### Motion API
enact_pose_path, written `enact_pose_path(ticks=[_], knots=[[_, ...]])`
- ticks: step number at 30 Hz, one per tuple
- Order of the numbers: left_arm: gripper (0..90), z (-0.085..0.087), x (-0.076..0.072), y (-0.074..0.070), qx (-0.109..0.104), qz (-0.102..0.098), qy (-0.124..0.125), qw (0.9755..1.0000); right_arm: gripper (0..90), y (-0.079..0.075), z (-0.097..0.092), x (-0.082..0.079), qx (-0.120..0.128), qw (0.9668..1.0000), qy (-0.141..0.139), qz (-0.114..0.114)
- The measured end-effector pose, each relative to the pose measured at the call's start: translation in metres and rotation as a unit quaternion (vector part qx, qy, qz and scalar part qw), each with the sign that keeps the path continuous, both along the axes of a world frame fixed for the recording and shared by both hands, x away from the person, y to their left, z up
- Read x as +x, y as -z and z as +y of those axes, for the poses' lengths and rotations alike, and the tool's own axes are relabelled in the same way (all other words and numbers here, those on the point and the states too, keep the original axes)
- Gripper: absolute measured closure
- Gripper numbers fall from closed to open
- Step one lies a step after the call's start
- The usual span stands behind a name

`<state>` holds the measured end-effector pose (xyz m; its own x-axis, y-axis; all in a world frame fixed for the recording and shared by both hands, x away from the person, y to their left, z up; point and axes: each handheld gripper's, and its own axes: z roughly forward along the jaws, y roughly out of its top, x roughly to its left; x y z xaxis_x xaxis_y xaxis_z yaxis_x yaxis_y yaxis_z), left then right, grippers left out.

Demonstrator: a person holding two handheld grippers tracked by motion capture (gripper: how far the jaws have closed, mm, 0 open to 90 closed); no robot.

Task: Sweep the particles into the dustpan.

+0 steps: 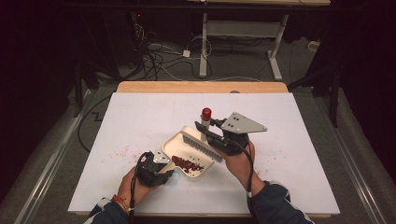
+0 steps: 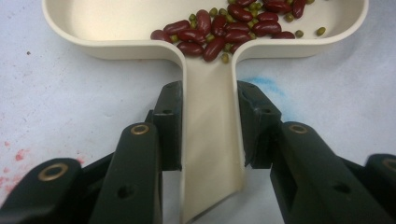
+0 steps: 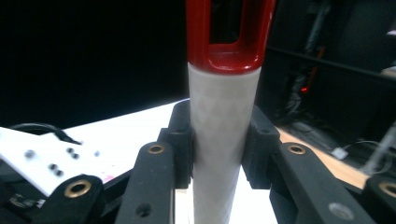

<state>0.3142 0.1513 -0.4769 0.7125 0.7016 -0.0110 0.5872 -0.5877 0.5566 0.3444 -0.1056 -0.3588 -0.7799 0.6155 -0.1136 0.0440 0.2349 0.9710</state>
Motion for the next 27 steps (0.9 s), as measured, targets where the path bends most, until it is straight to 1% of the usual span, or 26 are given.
enact_pose_path(ticks=[2,3,4,5,6,8,9,10,12,15,16,18,19,21,22,25,26,27], knots=[[63.3,0.0,-0.001,0.0,0.002,-0.002,0.002,1.0,69.6,-0.003,-0.009,0.001,-0.007,0.9999,0.011,-0.009],[63.3,0.0,-0.001,0.0,0.002,-0.002,0.002,1.0,69.6,-0.003,-0.009,0.001,-0.007,0.9999,0.011,-0.009],[63.3,0.001,-0.002,-0.001,0.002,-0.002,0.002,1.0,69.6,-0.003,-0.02,0.002,-0.01,0.9997,0.021,-0.01],[63.3,0.001,-0.002,-0.001,0.004,-0.003,0.003,1.0,69.6,-0.003,-0.023,0.003,-0.013,0.9995,0.026,-0.011],[63.3,0.002,-0.003,-0.001,0.004,-0.003,0.003,1.0,69.6,-0.002,-0.028,0.004,-0.017,0.9992,0.034,-0.014],[63.3,0.002,-0.003,-0.001,0.005,-0.001,0.003,1.0,69.6,0.002,-0.035,0.005,-0.033,0.9983,0.046,-0.014],[63.3,0.003,-0.004,0.0,0.005,0.0,0.004,1.0,69.6,0.002,-0.035,0.005,-0.033,0.9983,0.046,-0.014],[63.3,0.004,-0.005,0.0,0.007,0.0,0.005,1.0,69.6,0.006,-0.043,0.005,-0.042,0.9978,0.051,-0.009],[63.3,0.004,-0.009,-0.001,0.014,-0.001,0.01,0.9999,69.6,0.009,-0.05,0.003,-0.049,0.9976,0.05,-0.003],[63.2,0.002,-0.012,-0.002,0.018,-0.005,0.014,0.9997,69.6,0.009,-0.061,-0.004,-0.066,0.9966,0.049,-0.005],[63.1,0.001,-0.015,-0.002,0.018,-0.005,0.018,0.9997,69.6,0.008,-0.067,-0.006,-0.068,0.9964,0.051,-0.006],[63.2,0.001,-0.016,-0.002,0.019,-0.005,0.019,0.9996,69.6,0.006,-0.077,-0.012,-0.068,0.9963,0.052,-0.003],[63.2,0.001,-0.018,-0.002,0.019,-0.004,0.021,0.9996,69.6,0.006,-0.077,-0.012,-0.068,0.9963,0.052,-0.003],[63.2,0.0,-0.02,-0.001,0.017,-0.003,0.021,0.9996,69.6,0.007,-0.084,-0.019,-0.069,0.9964,0.049,0.003],[63.1,-0.001,-0.02,-0.001,0.018,-0.003,0.02,0.9996,69.6,0.01,-0.086,-0.026,-0.074,0.9962,0.044,0.009],[63.1,-0.003,-0.02,0.0,0.02,-0.004,0.02,0.9996,69.6,0.014,-0.08,-0.031,-0.076,0.9966,0.028,0.016],[63.1,-0.004,-0.02,-0.001,0.021,-0.005,0.021,0.9996,69.6,0.014,-0.08,-0.031,-0.076,0.9966,0.028,0.016],[63.0,-0.006,-0.02,-0.001,0.023,-0.007,0.022,0.9995,69.6,0.016,-0.076,-0.033,-0.078,0.9966,0.022,0.016]])
